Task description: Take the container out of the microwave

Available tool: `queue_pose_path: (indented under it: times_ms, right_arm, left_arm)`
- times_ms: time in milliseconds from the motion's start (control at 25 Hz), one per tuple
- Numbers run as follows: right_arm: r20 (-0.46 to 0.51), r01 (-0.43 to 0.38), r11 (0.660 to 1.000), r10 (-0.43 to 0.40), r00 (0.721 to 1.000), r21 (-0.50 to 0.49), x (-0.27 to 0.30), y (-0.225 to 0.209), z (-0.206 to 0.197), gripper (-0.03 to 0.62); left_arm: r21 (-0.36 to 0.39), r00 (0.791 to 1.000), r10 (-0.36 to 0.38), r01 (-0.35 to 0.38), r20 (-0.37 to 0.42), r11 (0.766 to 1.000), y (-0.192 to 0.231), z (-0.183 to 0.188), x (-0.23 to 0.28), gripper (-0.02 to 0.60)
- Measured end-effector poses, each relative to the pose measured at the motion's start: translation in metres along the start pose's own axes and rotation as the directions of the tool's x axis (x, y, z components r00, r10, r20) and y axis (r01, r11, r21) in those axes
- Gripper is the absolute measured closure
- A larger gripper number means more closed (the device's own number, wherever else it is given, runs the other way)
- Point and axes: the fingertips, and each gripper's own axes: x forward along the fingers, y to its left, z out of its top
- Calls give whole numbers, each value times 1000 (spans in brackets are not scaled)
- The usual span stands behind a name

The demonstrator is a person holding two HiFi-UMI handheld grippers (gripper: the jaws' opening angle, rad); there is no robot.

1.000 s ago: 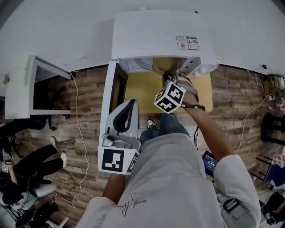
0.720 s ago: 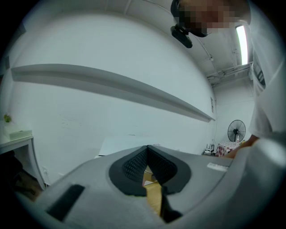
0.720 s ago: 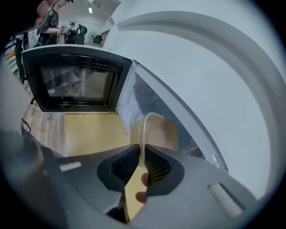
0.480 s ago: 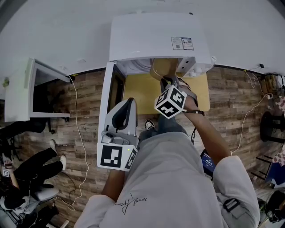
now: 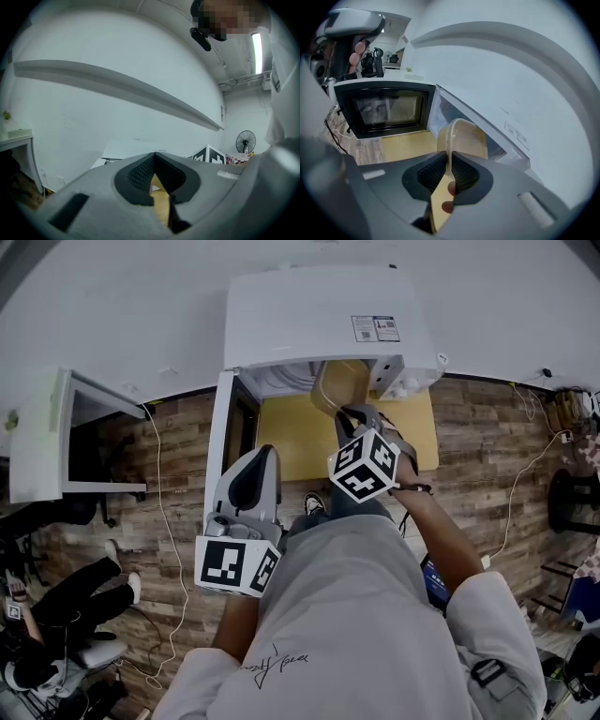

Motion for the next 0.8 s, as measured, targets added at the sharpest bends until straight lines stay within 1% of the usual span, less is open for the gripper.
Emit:
queue_pose_path:
  times_ms: [160,320,440,640,800]
  right_arm:
    - [15,-29,998,28,999,60,-12,3,-2,545]
    - [29,-36,996,34,999,85,-23,4,-6,545]
    - [45,-48,991,43,998,126,-31,5,-9,545]
    - [98,-115,963,93,991,246,-43,8,-10,545]
    - [130,-118,952,84,988,283,-53,8,-8,545]
  left_arm:
    - [-5,1000,-3,3,-5,1000,0,-3,2,574]
    - [-5,1000,-11,11,-14,1000,-1,-5,5,574]
    - [-8,1000,-17,17,-22,1000,-2,-8,6,574]
    - [-28,999,-19,18,-40,999,1,-15,8,574]
    - [-33,999,-13,11,-44,999,7,-18,8,574]
